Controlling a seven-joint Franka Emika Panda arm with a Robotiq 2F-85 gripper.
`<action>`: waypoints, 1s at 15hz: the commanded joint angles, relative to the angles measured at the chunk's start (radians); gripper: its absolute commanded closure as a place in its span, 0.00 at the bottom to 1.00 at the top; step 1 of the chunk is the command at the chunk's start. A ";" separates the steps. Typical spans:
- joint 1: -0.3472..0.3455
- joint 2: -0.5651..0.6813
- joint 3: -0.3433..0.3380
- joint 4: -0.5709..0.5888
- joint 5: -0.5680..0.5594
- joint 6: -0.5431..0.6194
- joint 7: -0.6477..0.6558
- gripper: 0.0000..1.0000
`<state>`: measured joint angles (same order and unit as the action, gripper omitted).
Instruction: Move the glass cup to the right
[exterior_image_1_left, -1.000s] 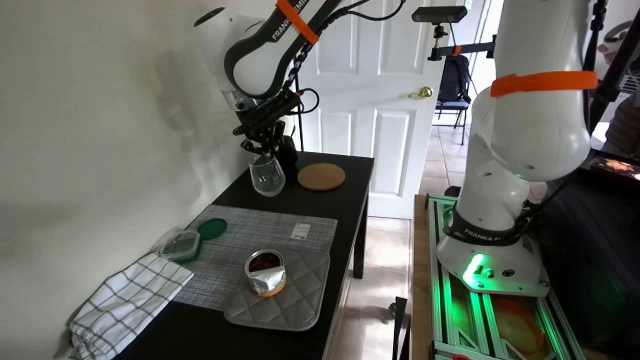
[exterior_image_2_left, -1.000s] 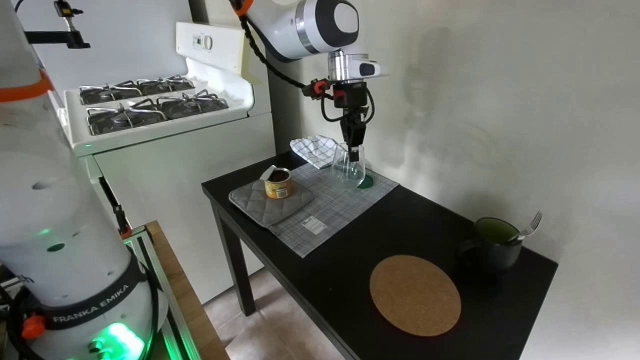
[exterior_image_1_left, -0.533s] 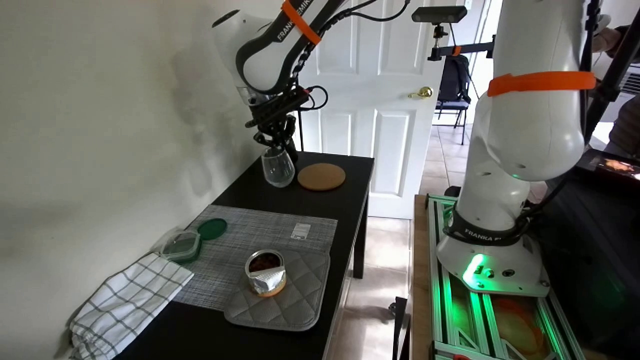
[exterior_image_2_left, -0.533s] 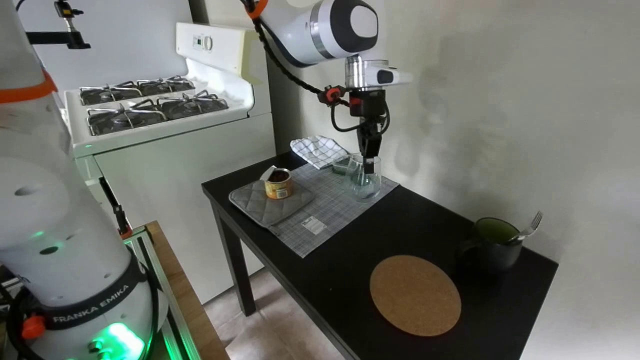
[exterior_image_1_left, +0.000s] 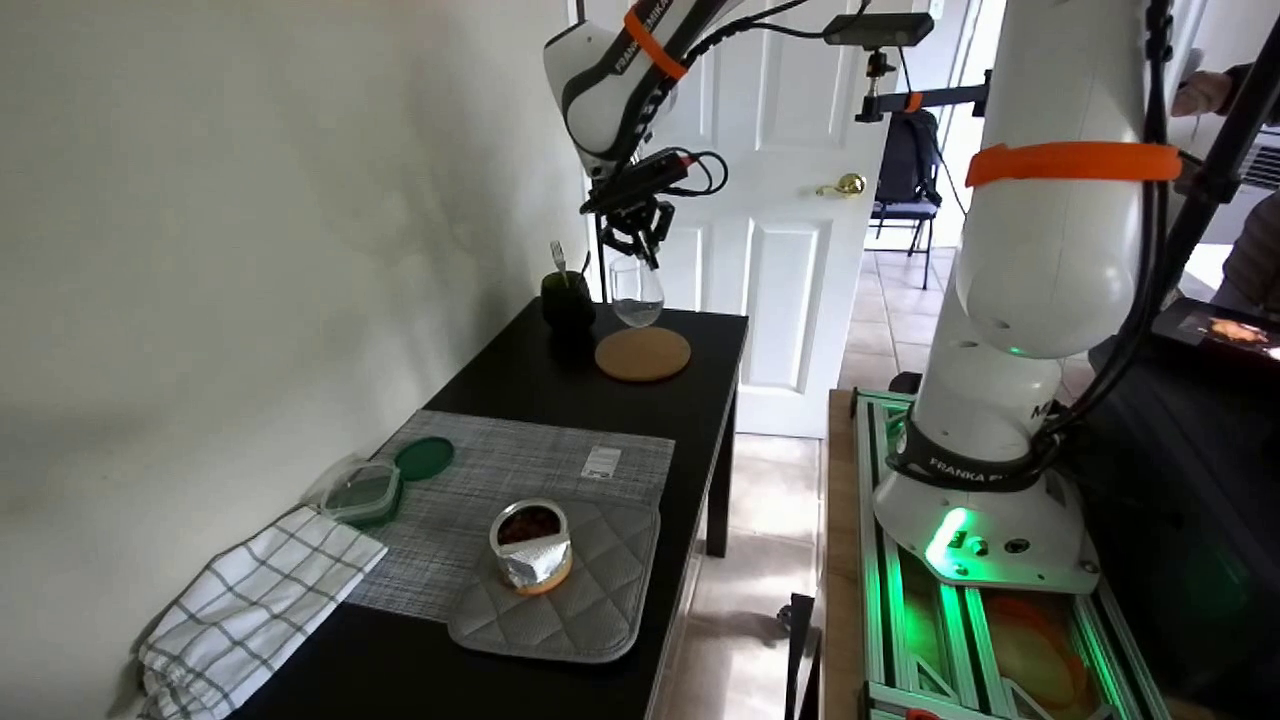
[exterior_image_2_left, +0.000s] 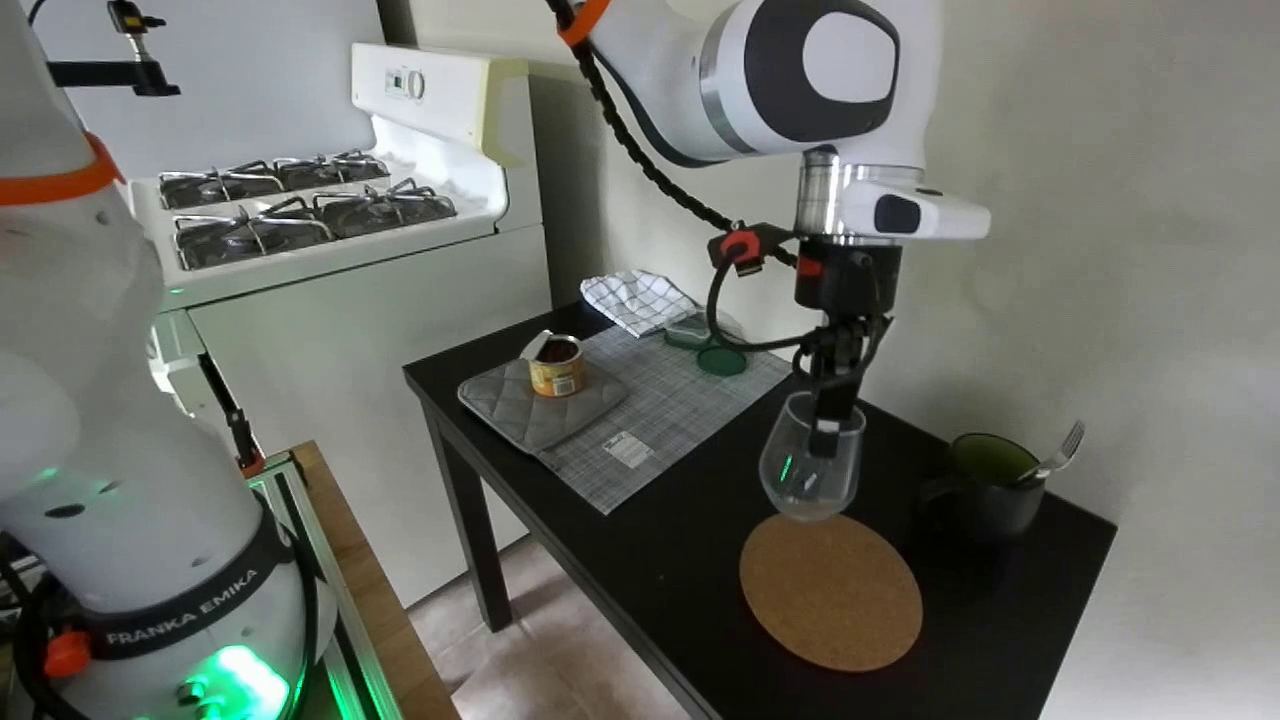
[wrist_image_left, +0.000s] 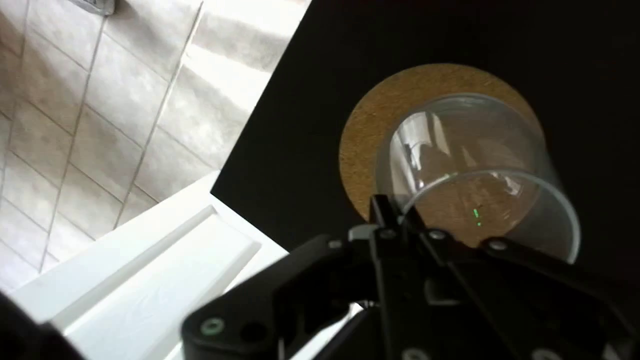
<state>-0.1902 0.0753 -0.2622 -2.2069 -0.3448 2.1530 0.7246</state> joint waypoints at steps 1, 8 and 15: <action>-0.033 0.017 -0.024 -0.007 -0.016 0.003 0.040 0.99; -0.043 0.085 -0.054 -0.007 -0.037 0.075 0.144 0.99; -0.016 0.160 -0.070 0.003 -0.076 0.219 0.267 0.99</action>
<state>-0.2302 0.2127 -0.3129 -2.2055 -0.3853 2.3215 0.9133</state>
